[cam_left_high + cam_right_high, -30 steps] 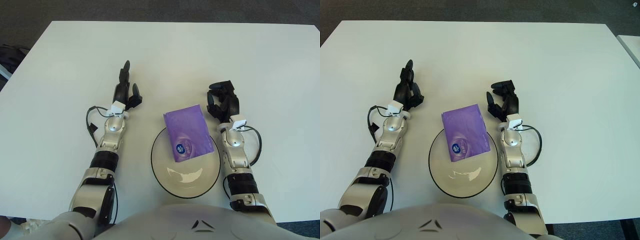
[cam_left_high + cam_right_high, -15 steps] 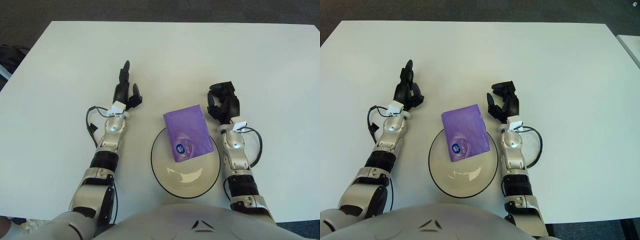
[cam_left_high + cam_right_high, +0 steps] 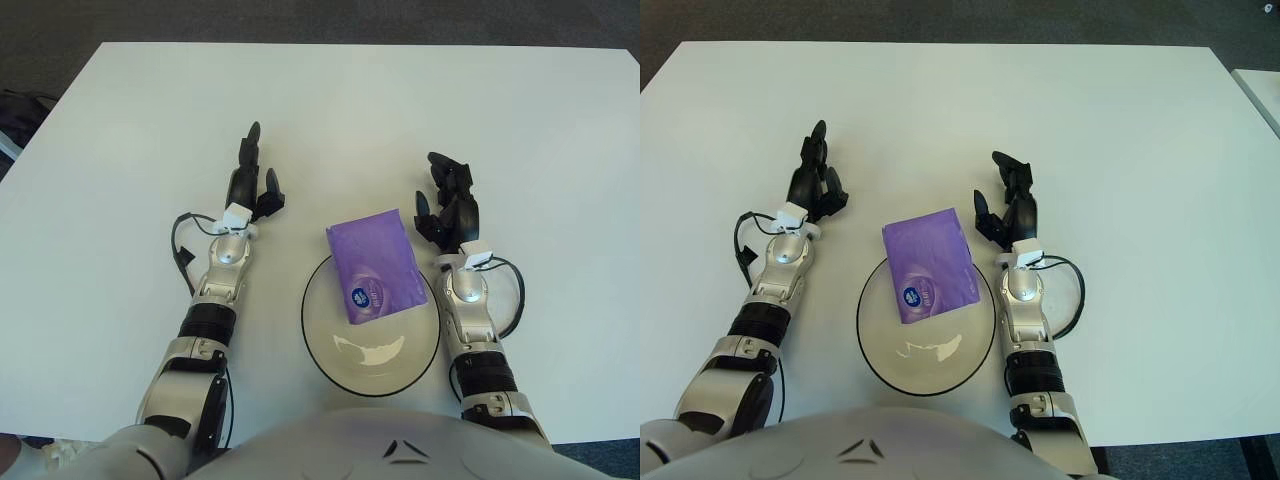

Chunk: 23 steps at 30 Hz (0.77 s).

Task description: Put the tissue paper into the plate.

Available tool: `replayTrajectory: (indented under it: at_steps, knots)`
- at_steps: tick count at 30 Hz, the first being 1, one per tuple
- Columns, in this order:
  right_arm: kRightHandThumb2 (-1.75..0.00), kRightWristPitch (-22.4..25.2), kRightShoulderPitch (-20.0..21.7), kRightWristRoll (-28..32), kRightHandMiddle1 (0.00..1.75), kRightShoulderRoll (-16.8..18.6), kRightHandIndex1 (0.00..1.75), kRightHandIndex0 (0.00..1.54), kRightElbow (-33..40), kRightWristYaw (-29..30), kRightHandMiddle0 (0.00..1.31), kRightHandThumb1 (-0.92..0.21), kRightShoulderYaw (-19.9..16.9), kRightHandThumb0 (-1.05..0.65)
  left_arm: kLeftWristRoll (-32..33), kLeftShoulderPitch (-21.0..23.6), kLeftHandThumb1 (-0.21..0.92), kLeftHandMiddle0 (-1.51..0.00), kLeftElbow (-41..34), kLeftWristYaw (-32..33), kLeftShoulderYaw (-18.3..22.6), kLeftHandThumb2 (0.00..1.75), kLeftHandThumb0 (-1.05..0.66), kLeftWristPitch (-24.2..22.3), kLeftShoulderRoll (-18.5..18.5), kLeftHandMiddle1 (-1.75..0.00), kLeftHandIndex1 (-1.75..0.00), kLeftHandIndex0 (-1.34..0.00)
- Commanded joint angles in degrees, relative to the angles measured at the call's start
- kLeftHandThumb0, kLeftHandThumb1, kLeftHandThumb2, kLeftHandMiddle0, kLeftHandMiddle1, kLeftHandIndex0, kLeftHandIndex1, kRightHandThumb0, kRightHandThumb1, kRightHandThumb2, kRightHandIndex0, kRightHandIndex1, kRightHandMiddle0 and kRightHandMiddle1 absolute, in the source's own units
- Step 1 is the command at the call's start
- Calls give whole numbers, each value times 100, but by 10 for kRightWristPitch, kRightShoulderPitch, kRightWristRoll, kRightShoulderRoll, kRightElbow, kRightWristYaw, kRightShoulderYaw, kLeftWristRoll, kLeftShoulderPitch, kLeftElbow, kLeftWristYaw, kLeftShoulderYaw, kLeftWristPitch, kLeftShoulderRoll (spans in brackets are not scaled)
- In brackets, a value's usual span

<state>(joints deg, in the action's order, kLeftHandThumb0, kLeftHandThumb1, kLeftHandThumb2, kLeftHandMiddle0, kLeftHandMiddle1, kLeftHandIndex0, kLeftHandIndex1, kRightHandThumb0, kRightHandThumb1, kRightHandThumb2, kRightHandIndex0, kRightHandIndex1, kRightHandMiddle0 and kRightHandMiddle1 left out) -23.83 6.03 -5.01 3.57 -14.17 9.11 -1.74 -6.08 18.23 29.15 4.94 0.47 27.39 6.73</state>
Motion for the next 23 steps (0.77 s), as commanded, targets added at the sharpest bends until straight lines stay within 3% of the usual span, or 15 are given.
replayTrajectory:
  at_steps: [1,23]
  knots:
    - [-63,8,-40,-5,38,0,1,13,-43,4,0,-92,1,-63,-11,-54,92,-5,28,3,-6,103,-85,-14,-4,0,-19,0]
    - [-73,4,-43,-5,39,3,1,16,-40,12,0,-92,6,-59,-12,-57,92,-3,23,1,-9,104,-86,-17,-3,0,-16,0]
